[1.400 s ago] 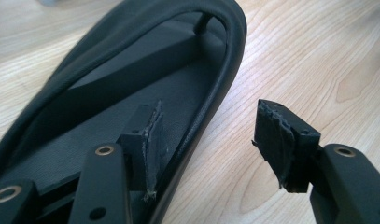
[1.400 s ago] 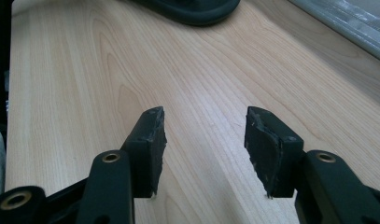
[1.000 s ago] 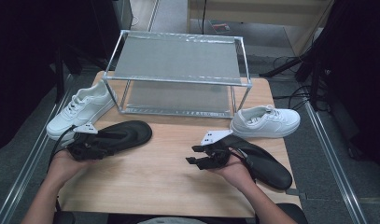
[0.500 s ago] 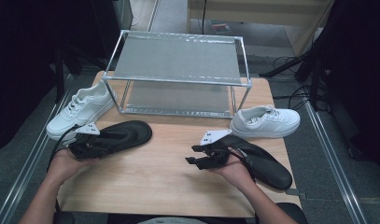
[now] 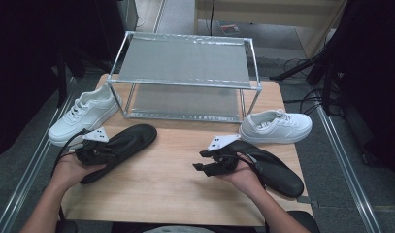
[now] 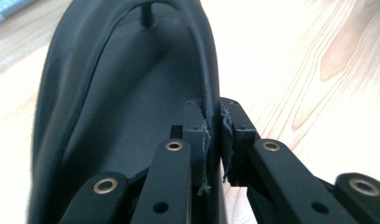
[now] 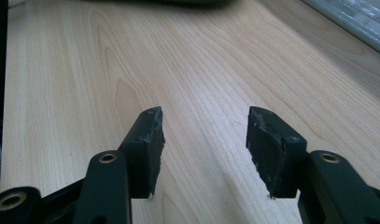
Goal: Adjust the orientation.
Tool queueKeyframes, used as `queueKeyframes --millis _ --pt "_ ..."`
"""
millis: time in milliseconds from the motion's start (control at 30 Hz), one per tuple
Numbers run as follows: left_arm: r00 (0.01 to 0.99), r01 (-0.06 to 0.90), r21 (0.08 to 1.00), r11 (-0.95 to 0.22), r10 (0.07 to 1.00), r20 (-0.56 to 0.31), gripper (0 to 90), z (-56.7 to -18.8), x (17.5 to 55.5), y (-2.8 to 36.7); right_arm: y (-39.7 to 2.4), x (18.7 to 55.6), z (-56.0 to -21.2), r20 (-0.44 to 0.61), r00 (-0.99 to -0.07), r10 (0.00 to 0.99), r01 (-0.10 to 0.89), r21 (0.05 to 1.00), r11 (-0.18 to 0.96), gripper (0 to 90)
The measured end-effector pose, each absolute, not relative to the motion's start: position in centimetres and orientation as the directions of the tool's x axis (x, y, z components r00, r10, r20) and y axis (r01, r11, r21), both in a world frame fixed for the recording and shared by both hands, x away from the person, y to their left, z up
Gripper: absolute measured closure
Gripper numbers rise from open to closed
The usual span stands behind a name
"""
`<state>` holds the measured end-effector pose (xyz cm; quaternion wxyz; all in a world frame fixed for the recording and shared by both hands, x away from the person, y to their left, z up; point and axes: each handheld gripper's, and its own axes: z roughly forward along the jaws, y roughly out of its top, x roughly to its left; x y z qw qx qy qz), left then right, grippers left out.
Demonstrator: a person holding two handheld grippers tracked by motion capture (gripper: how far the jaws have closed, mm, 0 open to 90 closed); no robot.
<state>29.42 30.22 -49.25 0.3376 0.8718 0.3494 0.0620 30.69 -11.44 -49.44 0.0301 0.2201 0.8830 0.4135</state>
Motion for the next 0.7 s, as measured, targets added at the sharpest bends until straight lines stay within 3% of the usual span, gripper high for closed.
queueKeyframes --millis 700 --pt "0.780 0.531 0.665 -0.525 0.609 -0.142 81.5 -46.2 28.8 25.7 -11.7 30.4 -49.4 0.126 -0.896 0.425 0.370 0.739 0.562 46.5"
